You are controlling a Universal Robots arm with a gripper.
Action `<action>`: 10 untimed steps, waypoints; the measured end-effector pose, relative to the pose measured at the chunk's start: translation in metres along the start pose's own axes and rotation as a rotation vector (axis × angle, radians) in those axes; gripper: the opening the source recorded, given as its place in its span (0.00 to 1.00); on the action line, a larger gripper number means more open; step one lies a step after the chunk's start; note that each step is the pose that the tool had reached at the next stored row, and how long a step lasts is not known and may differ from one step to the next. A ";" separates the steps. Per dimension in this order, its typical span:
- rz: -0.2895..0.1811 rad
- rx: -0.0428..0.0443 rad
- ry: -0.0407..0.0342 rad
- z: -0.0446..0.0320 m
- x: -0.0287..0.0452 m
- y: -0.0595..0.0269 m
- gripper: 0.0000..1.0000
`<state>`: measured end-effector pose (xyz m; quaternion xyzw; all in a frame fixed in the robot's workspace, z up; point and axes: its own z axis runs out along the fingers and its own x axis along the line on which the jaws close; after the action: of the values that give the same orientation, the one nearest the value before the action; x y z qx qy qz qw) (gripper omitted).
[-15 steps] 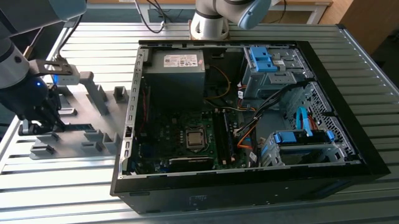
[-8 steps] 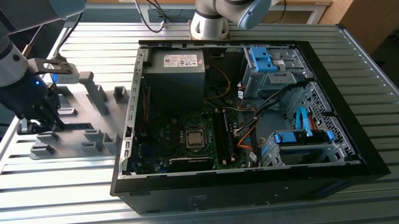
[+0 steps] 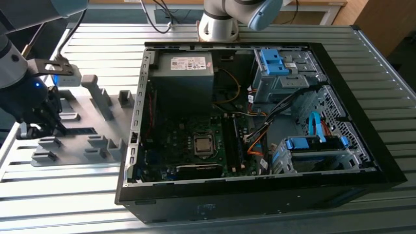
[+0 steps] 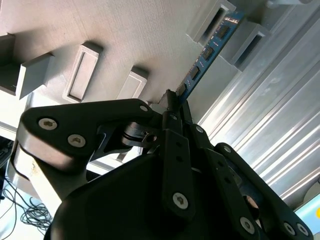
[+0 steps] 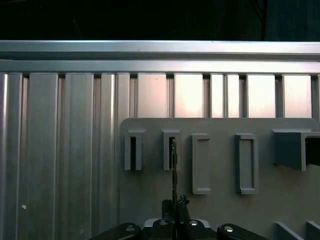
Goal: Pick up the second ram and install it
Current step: 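Pick up the second ram and move it above second insertion slot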
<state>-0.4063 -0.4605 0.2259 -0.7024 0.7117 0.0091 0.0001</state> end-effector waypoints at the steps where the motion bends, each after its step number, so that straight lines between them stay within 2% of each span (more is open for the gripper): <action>1: 0.000 0.0000 0.0000 -0.0006 0.0000 0.0000 0.14; 10: 0.000 -0.0001 0.0001 -0.0055 -0.0001 0.0001 0.14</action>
<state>-0.4063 -0.4605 0.2314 -0.7024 0.7117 0.0091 0.0000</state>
